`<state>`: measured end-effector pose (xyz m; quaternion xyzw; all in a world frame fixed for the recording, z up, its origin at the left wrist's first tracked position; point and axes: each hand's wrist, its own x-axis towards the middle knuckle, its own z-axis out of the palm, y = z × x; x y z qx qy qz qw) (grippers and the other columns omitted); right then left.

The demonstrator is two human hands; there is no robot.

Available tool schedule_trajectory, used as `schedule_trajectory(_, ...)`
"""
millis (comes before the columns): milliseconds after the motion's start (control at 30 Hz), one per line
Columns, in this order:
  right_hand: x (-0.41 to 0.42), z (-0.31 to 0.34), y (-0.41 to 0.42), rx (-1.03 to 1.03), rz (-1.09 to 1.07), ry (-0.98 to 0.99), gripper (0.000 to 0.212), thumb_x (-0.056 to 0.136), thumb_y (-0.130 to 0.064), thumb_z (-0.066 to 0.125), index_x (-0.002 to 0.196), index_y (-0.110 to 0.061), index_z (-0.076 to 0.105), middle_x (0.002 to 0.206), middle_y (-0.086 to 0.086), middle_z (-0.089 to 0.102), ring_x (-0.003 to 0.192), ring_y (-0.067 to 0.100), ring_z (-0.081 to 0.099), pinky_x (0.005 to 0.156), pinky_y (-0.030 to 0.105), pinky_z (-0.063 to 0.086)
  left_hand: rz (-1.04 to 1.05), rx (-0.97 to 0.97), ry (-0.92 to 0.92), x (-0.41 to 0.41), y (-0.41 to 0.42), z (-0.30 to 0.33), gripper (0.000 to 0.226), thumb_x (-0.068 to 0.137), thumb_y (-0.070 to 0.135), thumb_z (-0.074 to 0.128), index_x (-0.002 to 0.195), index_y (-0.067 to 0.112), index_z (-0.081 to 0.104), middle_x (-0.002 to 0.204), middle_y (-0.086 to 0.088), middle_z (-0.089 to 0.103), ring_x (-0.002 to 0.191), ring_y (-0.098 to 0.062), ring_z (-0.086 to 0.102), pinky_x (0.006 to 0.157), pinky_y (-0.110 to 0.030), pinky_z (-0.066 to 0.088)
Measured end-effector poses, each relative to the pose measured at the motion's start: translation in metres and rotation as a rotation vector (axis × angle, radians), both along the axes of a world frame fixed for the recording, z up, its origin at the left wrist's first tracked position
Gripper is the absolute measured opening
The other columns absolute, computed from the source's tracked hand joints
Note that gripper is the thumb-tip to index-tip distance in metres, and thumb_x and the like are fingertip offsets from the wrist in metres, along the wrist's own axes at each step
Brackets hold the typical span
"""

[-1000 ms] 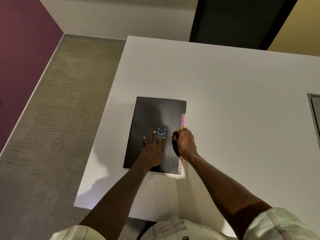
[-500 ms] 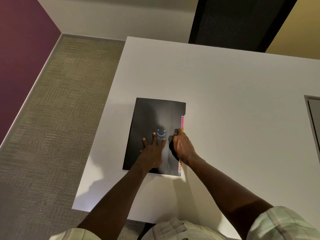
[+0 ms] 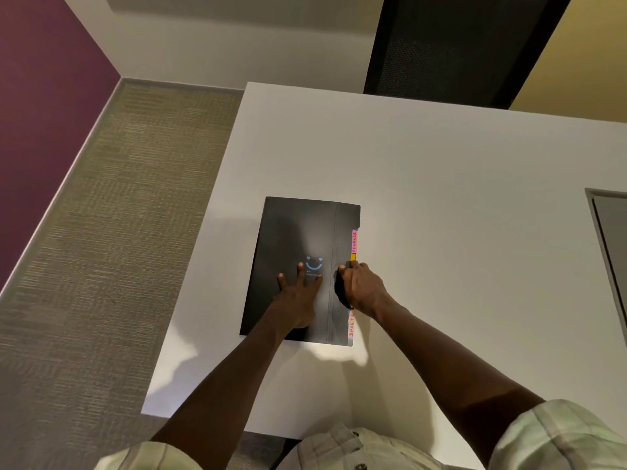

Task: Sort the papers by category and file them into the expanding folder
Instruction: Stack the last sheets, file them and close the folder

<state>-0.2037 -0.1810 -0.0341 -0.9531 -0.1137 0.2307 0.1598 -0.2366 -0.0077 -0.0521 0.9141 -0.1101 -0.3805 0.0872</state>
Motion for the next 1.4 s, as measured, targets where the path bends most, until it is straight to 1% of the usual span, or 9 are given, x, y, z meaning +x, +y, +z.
schedule_trajectory(133, 0.006, 0.006, -0.014, 0.125, -0.171, 0.069, 0.022, 0.078, -0.004, 0.054, 0.095, -0.008, 0.067, 0.087, 0.021, 0.067, 0.091, 0.04, 0.059, 0.072, 0.037, 0.049, 0.186, -0.16, -0.21, -0.007, 0.007, 0.01, 0.058, 0.097, 0.013, 0.05, 0.151, 0.014, 0.032, 0.162, -0.017, 0.015, 0.147, -0.039, 0.021, 0.121, -0.047, 0.016)
schedule_trajectory(200, -0.002, 0.003, -0.022, 0.215, -0.435, 0.033, 0.031, 0.079, -0.002, 0.058, 0.109, -0.003, 0.067, 0.098, 0.024, 0.068, 0.097, 0.041, 0.06, 0.075, 0.034, 0.046, 0.463, -0.28, -0.351, -0.011, 0.015, 0.016, 0.043, 0.092, 0.008, 0.054, 0.135, 0.007, 0.052, 0.143, -0.019, 0.047, 0.129, -0.037, 0.047, 0.108, -0.038, 0.037)
schedule_trajectory(267, -0.015, -0.005, -0.026, 0.213, -0.635, 0.041, 0.045, 0.082, -0.007, 0.063, 0.125, 0.002, 0.055, 0.116, 0.025, 0.061, 0.108, 0.04, 0.057, 0.084, 0.036, 0.046, 0.657, -0.273, -0.47, -0.014, 0.027, 0.017, 0.034, 0.087, 0.006, 0.059, 0.121, 0.002, 0.059, 0.125, -0.021, 0.057, 0.113, -0.039, 0.056, 0.096, -0.04, 0.046)
schedule_trajectory(467, -0.035, -0.01, -0.005, 0.216, -0.721, 0.118, 0.025, 0.077, -0.011, 0.069, 0.092, 0.001, 0.052, 0.089, 0.017, 0.063, 0.085, 0.036, 0.059, 0.061, 0.029, 0.033, 1.009, -0.254, -0.411, -0.019, 0.051, 0.017, 0.042, 0.091, 0.007, 0.06, 0.132, 0.003, 0.051, 0.136, -0.019, 0.05, 0.123, -0.036, 0.051, 0.101, -0.04, 0.046)
schedule_trajectory(633, -0.039, -0.008, 0.017, 0.276, -0.804, 0.177, 0.033, 0.075, -0.01, 0.066, 0.106, -0.003, 0.054, 0.098, 0.014, 0.062, 0.092, 0.034, 0.059, 0.074, 0.034, 0.048, 1.179, -0.41, -0.292, -0.011, 0.066, 0.018, 0.048, 0.094, 0.008, 0.055, 0.141, 0.004, 0.043, 0.136, -0.019, 0.053, 0.126, -0.038, 0.05, 0.105, -0.043, 0.044)
schedule_trajectory(833, -0.046, 0.0, 0.011, 0.382, -0.816, 0.216, 0.019, 0.071, 0.002, 0.065, 0.085, -0.01, 0.058, 0.07, 0.011, 0.066, 0.066, 0.034, 0.064, 0.065, 0.041, 0.056, 1.331, -0.59, -0.109, -0.013, 0.083, 0.021, 0.042, 0.098, 0.007, 0.053, 0.14, 0.005, 0.05, 0.135, -0.014, 0.058, 0.119, -0.033, 0.057, 0.099, -0.036, 0.048)
schedule_trajectory(1067, -0.047, 0.019, -0.019, 0.562, -0.782, 0.092, 0.024, 0.075, 0.006, 0.071, 0.08, -0.016, 0.064, 0.073, 0.002, 0.062, 0.066, 0.022, 0.061, 0.073, 0.045, 0.056, 1.326, -0.755, -0.235, -0.018, 0.073, 0.033, 0.043, 0.099, 0.006, 0.054, 0.141, 0.01, 0.05, 0.136, -0.008, 0.058, 0.125, -0.027, 0.053, 0.097, -0.026, 0.041)
schedule_trajectory(1200, -0.048, 0.031, 0.0, 0.517, -0.683, 0.063, 0.024, 0.079, 0.006, 0.067, 0.07, -0.015, 0.062, 0.059, -0.004, 0.057, 0.048, 0.007, 0.062, 0.06, 0.025, 0.052, 1.292, -0.695, -0.364, -0.009, 0.088, 0.047, 0.041, 0.097, 0.004, 0.056, 0.138, 0.007, 0.054, 0.134, -0.011, 0.06, 0.124, -0.029, 0.055, 0.098, -0.027, 0.042)
schedule_trajectory(1400, -0.049, 0.031, 0.051, 0.537, -0.571, 0.071, 0.013, 0.083, 0.005, 0.063, 0.088, -0.004, 0.07, 0.069, 0.004, 0.063, 0.058, 0.021, 0.061, 0.05, 0.012, 0.046, 1.315, -0.56, -0.464, -0.01, 0.135, 0.049, 0.039, 0.094, 0.004, 0.06, 0.133, 0.007, 0.059, 0.128, -0.013, 0.064, 0.12, -0.032, 0.058, 0.104, -0.038, 0.046)
